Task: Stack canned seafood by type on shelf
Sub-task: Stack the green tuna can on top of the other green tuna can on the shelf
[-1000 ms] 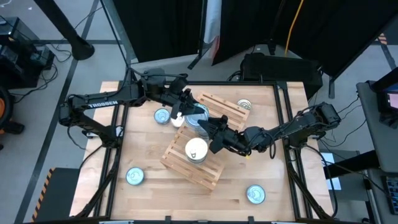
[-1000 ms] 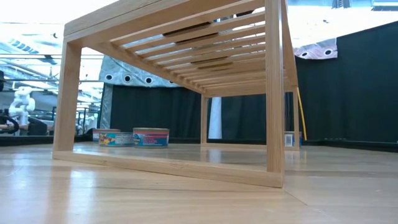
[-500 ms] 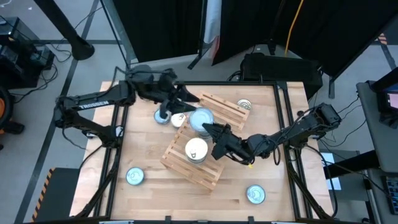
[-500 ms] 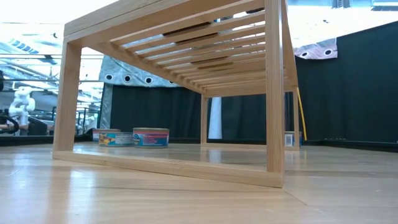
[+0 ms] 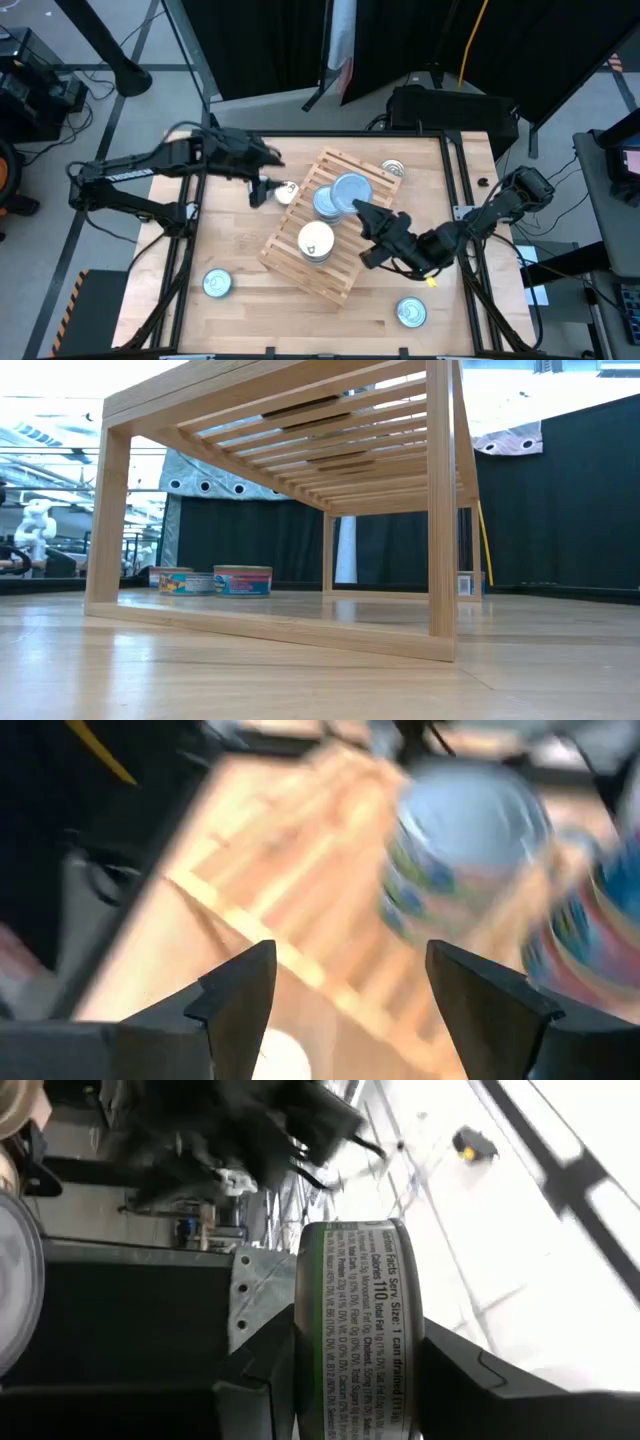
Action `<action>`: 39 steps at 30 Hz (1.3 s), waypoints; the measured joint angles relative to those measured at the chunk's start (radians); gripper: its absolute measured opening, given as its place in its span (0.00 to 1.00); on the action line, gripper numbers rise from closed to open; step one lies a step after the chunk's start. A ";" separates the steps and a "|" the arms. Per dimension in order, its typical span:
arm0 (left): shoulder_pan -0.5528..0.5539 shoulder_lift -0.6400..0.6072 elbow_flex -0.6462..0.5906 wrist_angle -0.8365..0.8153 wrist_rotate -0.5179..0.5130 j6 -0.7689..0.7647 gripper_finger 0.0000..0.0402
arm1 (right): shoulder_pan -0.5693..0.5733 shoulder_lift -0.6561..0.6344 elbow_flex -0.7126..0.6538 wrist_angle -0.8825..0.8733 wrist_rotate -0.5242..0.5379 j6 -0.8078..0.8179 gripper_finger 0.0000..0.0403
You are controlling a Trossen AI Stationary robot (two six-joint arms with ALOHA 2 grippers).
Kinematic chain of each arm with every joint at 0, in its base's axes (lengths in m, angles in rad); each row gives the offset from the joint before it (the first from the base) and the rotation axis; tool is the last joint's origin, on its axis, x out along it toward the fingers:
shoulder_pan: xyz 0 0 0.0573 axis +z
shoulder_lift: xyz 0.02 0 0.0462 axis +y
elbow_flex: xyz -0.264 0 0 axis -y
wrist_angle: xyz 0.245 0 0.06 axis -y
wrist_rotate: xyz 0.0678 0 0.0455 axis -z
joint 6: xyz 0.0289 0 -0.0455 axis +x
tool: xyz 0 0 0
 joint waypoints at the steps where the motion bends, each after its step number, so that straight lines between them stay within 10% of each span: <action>1: -0.009 0.000 -0.028 0.005 0.022 0.018 0.66 | 0.006 0.000 0.000 0.016 0.008 0.012 0.35; 12: -0.028 0.036 -0.271 0.340 0.061 0.137 0.66 | 0.072 -0.002 0.000 0.107 0.020 0.054 0.35; 39: -0.026 0.270 -0.266 0.614 0.110 0.269 0.37 | 0.051 -0.003 0.000 0.128 -0.009 0.070 0.35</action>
